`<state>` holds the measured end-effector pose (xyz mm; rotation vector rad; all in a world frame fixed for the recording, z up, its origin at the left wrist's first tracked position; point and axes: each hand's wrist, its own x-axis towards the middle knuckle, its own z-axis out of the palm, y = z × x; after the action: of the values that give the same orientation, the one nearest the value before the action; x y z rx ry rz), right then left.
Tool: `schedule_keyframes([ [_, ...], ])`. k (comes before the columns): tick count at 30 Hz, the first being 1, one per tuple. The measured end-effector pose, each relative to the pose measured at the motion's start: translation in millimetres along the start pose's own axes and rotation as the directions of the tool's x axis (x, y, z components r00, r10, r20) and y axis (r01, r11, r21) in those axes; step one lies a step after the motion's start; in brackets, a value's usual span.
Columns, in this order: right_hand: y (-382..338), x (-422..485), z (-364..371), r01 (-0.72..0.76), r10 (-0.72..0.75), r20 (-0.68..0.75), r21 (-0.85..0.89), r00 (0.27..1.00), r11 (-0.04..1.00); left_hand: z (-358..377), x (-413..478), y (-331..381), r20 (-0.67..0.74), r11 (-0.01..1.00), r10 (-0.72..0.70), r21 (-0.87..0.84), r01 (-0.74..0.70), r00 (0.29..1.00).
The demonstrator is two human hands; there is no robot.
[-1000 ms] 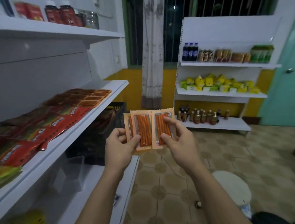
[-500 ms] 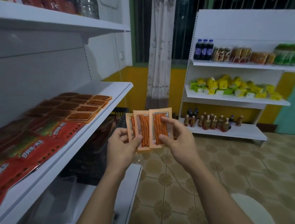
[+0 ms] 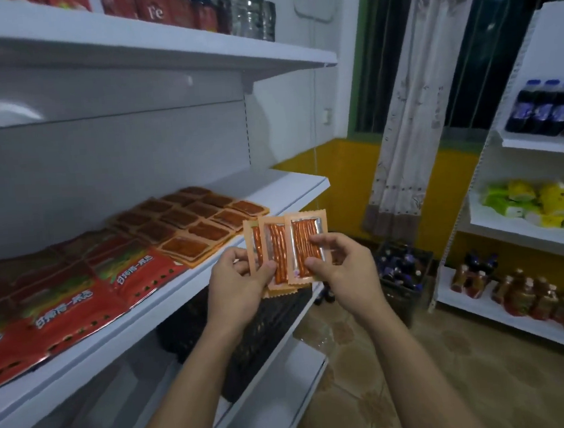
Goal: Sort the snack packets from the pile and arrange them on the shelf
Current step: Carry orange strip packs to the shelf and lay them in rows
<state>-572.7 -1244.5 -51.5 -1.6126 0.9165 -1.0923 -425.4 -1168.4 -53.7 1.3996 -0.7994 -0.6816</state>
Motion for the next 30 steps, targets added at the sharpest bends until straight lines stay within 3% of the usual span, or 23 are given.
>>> schedule_keyframes([
  [6, 16, 83, -11, 0.069, -0.056, 0.216, -0.053, 0.975, 0.996, 32, 40, 3, -0.202, 1.0, -0.018, -0.006, 0.017, 0.979],
  [13, 21, 144, 18, 0.196, -0.14, 0.434, -0.087, 0.89, 0.977, 24, 66, 4, -0.41, 0.999, -0.014, 0.026, 0.027, 0.912],
  [19, 18, 202, 67, 0.25, -0.164, 0.507, -0.104, 0.846, 0.963, -15, 102, 9, -0.561, 0.995, 0.025, 0.091, 0.031, 0.827],
  [24, 22, 264, 119, 0.164, -0.036, 0.531, -0.197, 0.847, 0.967, -53, 142, 7, -0.642, 0.994, -0.015, 0.075, 0.083, 0.766],
  [30, 26, 321, 174, 0.267, -0.034, 0.612, -0.294, 0.79, 0.918, -75, 178, 3, -0.696, 0.988, -0.029, 0.087, 0.125, 0.718],
])
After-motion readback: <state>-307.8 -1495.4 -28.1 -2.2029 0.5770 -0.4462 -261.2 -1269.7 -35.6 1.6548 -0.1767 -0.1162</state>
